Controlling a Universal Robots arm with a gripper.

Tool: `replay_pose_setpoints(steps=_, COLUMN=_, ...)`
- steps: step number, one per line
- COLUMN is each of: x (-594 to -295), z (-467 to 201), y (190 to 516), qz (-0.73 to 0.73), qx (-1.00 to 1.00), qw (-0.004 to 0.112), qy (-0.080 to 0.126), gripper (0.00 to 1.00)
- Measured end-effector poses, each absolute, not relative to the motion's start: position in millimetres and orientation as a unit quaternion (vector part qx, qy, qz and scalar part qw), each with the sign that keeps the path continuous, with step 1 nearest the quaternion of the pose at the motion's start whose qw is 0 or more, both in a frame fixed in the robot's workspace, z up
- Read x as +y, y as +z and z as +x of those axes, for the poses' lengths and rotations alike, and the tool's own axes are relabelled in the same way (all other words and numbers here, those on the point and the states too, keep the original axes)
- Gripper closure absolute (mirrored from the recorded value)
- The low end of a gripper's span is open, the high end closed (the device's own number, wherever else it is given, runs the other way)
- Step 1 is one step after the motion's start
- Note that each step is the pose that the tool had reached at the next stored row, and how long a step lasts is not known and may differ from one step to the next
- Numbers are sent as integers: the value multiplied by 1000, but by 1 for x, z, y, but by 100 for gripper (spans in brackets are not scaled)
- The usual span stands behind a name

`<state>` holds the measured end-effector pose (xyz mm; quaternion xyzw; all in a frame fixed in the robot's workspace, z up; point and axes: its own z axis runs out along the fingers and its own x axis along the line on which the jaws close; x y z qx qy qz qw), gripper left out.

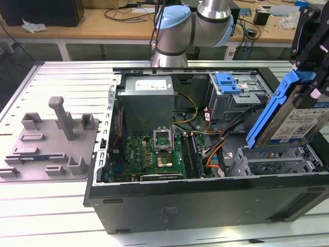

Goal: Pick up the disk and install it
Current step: 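Insert the disk into the insertion slot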

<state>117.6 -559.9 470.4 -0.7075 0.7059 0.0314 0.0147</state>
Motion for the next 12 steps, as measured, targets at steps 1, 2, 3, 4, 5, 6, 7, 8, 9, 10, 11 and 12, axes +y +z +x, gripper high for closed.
replay_pose_setpoints(steps=1, x=-560, z=118, y=470, qz=-707, qx=706, qw=15, qy=31, gripper=64)
replay_pose_setpoints(steps=2, x=-560, z=118, y=470, qz=-707, qx=706, qw=15, qy=31, gripper=64)
replay_pose_setpoints(steps=3, x=-560, z=118, y=469, qz=-707, qx=706, qw=15, qy=31, gripper=64)
replay_pose_setpoints(steps=4, x=-560, z=118, y=469, qz=-707, qx=707, qw=15, qy=31, gripper=64)
replay_pose_setpoints(steps=5, x=-560, z=118, y=468, qz=-707, qx=707, qw=15, qy=31, gripper=64)
replay_pose_setpoints(steps=6, x=-560, z=118, y=468, qz=-706, qx=707, qw=15, qy=31, gripper=64)
replay_pose_setpoints(steps=7, x=-560, z=118, y=467, qz=-706, qx=707, qw=15, qy=31, gripper=64)
replay_pose_setpoints(steps=8, x=-560, z=118, y=467, qz=-706, qx=707, qw=15, qy=31, gripper=64)
replay_pose_setpoints(steps=9, x=-560, z=118, y=467, qz=-706, qx=708, qw=15, qy=31, gripper=64)
replay_pose_setpoints(steps=10, x=-560, z=118, y=466, qz=-706, qx=708, qw=15, qy=31, gripper=64)
replay_pose_setpoints(steps=11, x=-560, z=118, y=466, qz=-705, qx=708, qw=15, qy=31, gripper=64)
replay_pose_setpoints(steps=12, x=-560, z=118, y=465, qz=-705, qx=708, qw=15, qy=31, gripper=64)
